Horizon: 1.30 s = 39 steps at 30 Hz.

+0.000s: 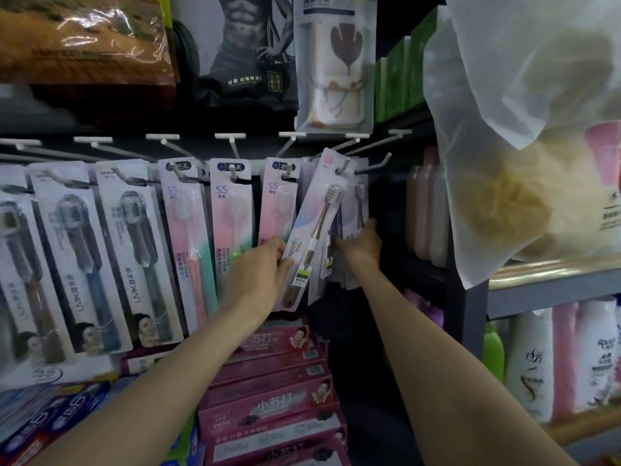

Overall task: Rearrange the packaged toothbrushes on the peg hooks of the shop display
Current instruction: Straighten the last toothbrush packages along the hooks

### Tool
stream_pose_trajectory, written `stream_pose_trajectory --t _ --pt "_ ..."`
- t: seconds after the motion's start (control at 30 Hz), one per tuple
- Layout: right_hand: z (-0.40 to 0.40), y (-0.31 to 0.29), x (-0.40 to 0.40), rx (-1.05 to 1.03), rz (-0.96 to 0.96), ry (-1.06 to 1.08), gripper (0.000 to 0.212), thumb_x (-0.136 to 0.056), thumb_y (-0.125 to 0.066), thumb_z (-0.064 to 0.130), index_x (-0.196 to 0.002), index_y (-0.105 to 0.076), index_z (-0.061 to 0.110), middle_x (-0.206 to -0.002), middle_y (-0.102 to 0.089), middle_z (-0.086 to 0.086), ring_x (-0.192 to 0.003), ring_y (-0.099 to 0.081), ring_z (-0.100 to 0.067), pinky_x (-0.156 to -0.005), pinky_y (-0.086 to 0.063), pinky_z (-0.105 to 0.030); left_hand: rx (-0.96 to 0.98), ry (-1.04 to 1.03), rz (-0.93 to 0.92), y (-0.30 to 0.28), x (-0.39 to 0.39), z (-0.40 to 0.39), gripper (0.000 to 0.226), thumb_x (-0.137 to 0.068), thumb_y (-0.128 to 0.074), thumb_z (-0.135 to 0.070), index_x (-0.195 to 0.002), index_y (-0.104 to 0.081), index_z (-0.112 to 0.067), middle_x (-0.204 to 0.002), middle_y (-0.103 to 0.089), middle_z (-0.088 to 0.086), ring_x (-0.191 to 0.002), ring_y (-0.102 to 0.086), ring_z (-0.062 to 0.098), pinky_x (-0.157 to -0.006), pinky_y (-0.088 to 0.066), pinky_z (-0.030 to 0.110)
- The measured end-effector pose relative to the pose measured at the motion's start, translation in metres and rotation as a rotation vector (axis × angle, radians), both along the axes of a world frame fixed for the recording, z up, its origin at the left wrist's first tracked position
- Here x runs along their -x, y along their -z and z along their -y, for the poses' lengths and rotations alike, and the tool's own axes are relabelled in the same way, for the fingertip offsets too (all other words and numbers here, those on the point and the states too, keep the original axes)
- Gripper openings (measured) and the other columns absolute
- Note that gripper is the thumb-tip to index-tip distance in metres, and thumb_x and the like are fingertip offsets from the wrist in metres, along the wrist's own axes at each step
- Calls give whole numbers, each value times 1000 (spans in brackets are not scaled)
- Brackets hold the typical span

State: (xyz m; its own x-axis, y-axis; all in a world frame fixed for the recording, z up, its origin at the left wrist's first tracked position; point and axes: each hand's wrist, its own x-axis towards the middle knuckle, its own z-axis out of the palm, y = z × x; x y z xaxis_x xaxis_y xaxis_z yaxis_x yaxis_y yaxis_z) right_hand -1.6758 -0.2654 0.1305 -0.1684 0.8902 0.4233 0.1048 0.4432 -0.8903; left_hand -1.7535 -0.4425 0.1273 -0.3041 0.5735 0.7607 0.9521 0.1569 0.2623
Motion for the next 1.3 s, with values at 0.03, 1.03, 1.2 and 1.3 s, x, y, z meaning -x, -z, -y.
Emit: stream_pose_trajectory --t 0.03,1.03,1.2,1.3 --pt "0 1 -3 -10 5 17 55 -78 -72 19 -120 -38 4 -121 -53 -15 -107 -56 -29 -83 -48 -33 2 -2 -2 0 -1 0 15 -91 -55 -25 -100 -57 -12 -82 -67 2 -70 -63 18 -68 -53 38" --pt "47 2 -62 -62 194 43 73 -72 -75 21 -128 -32 5 -123 -51 -16 -110 -53 -33 -89 -49 -44 -28 151 454 10 -42 -21 18 -91 -57 -18 -103 -60 -6 -93 -60 -1 -83 -53 10 -73 -40 20" --pt "48 5 -69 -49 144 0 72 -77 -71 17 -134 -29 6 -123 -53 -16 -112 -53 -31 -94 -45 -38 1 102 451 4 -42 -21 16 -91 -57 -19 -99 -63 -7 -92 -68 5 -79 -62 18 -72 -48 26" --pt "49 -1 -69 -59 125 -15 74 -79 -69 17 -138 -26 6 -126 -51 -16 -115 -52 -30 -97 -45 -38 37 65 433 0 -44 -21 13 -92 -56 -19 -95 -64 -9 -89 -68 4 -74 -61 15 -68 -44 23"
